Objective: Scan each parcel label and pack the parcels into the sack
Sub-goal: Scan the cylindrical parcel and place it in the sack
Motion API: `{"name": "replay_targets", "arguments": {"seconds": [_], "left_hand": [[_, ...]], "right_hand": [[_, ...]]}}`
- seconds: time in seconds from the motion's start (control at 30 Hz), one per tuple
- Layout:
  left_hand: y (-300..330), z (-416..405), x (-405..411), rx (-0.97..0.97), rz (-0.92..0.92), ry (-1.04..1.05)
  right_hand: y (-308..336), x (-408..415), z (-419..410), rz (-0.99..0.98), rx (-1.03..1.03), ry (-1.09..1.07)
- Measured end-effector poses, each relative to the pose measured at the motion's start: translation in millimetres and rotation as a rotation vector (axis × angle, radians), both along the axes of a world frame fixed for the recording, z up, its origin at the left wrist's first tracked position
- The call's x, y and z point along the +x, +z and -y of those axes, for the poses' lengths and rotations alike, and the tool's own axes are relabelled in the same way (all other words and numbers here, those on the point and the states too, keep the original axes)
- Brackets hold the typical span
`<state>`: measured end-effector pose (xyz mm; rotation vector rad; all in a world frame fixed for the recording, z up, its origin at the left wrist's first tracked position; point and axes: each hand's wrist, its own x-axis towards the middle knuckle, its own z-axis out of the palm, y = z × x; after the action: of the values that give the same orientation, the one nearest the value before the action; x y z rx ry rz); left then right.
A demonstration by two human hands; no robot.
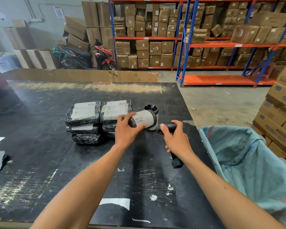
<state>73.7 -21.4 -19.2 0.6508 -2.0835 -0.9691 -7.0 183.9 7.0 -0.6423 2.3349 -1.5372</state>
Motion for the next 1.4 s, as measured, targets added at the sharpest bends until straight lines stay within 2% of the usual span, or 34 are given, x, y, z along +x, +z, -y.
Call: {"name": "replay_targets", "arguments": {"seconds": [0.1, 0.3, 0.5, 0.63, 0.7, 0.87, 0.93, 1.0, 1.17, 1.23, 1.33, 1.4], "left_hand": [[15.2, 7.5, 1.9, 0.036, -0.073, 0.07], [23.4, 11.2, 9.0, -0.004, -0.102, -0.017], [12.5, 8.3, 19.5, -0.023, -0.105, -0.109], [4.0, 8.4, 18.3, -0.012, -0.13, -0.142], [0.4, 5.0, 11.9, 0.003, -0.135, -0.144], [-5.7, -36.3, -25.1, 0.042, -0.129, -0.172], [-8.9, -65.2, -46.8, 0.078, -0.151, -0.229], [-14.7, -100.3, -67.0, 0.113, -0.147, -0.326], [-34.6, -172.7, -115.2, 0.051, -0.041, -0.676], [-41.6, -188.9, -134.3, 0.001, -0.01, -0.756], [-51.4, -208.2, -169.3, -0.043, 0.116, -0.745], [-61.0, -217.3, -198.2, -0.169, 0.201, -0.655]], "right_hand": [[-20.5, -0.7, 3.5, 0.083, 0.098, -0.056], [-54.3, 13.4, 31.8, 0.148, 0.219, -0.069], [-75.9, 23.4, 53.1, 0.012, 0.521, -0.09], [-74.4, 21.4, 51.0, -0.013, 0.594, -0.107], [-68.7, 15.7, 43.2, -0.014, 0.506, -0.143], [-33.3, -18.1, 18.5, 0.188, -0.053, -0.234], [-18.7, -36.4, 8.4, 0.304, -0.238, -0.273], [-8.2, -56.3, -9.0, 0.35, -0.338, -0.347], [-11.6, -122.3, -79.9, 0.236, -0.233, -0.515], [-25.4, -151.5, -112.2, 0.192, -0.188, -0.547], [-46.4, -194.5, -161.5, 0.144, -0.065, -0.55], [-68.0, -221.6, -188.6, 0.13, 0.047, -0.53]]}}
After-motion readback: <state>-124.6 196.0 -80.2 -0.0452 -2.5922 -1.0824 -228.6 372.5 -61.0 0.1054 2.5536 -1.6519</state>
